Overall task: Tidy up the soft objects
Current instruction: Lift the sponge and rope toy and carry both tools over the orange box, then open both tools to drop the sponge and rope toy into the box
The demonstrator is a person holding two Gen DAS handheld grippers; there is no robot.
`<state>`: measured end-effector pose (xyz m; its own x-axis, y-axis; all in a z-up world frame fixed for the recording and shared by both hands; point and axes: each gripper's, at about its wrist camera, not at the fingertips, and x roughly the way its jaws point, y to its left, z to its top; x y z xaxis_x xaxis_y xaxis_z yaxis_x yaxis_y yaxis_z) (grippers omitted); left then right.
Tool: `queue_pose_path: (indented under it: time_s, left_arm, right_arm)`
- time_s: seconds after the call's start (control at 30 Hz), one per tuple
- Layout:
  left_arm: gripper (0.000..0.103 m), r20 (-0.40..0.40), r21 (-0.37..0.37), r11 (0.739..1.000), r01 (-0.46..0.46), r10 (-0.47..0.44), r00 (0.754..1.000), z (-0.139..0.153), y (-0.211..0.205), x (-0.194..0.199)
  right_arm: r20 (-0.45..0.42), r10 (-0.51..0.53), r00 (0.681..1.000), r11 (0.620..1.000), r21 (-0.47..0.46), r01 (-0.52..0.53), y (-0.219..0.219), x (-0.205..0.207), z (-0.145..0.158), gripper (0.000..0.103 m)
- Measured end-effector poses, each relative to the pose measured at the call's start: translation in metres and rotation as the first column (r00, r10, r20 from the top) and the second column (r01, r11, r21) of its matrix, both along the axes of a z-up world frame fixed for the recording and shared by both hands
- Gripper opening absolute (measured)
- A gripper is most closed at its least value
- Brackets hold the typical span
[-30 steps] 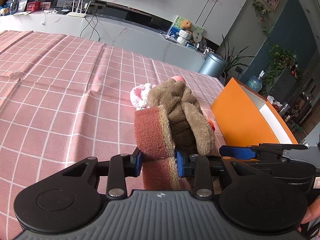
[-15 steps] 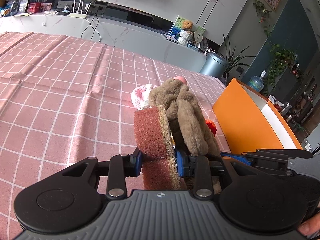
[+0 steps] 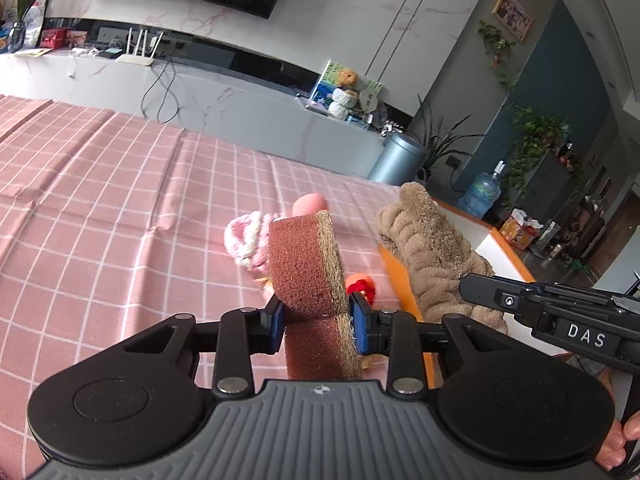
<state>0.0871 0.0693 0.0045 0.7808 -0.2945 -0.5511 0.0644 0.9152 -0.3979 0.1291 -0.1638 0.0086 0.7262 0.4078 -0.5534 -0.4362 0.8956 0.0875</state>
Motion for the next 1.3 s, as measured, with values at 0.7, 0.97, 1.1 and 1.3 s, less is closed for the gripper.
queue_pose_path:
  time_s: [0.7,0.97,1.1,1.3]
  left_arm:
    - [0.037,0.147,-0.003,0.969,0.246,-0.243,0.959,0.075,-0.099,0.054]
    - [0.037,0.088,0.011,0.940,0.341,-0.341,0.936,0.061,-0.149,0.101]
    - [0.037,0.046,0.003,0.928,0.373,-0.372,0.927,0.049,-0.170,0.125]
    - [0.037,-0.041,-0.012,0.917,0.399,-0.400,0.916,0.025,-0.189,0.158]
  right_arm:
    - [0.137,-0.139,0.981,0.966,-0.200,0.165,-0.102,0.027,0.068,0.011]
    - [0.046,-0.183,0.982,0.940,-0.283,0.188,-0.132,0.072,0.041,0.011]
    - [-0.008,-0.194,0.981,0.925,-0.334,0.180,-0.140,0.098,0.021,0.011]
    - [-0.092,-0.207,0.974,0.896,-0.417,0.151,-0.148,0.139,-0.013,0.011]
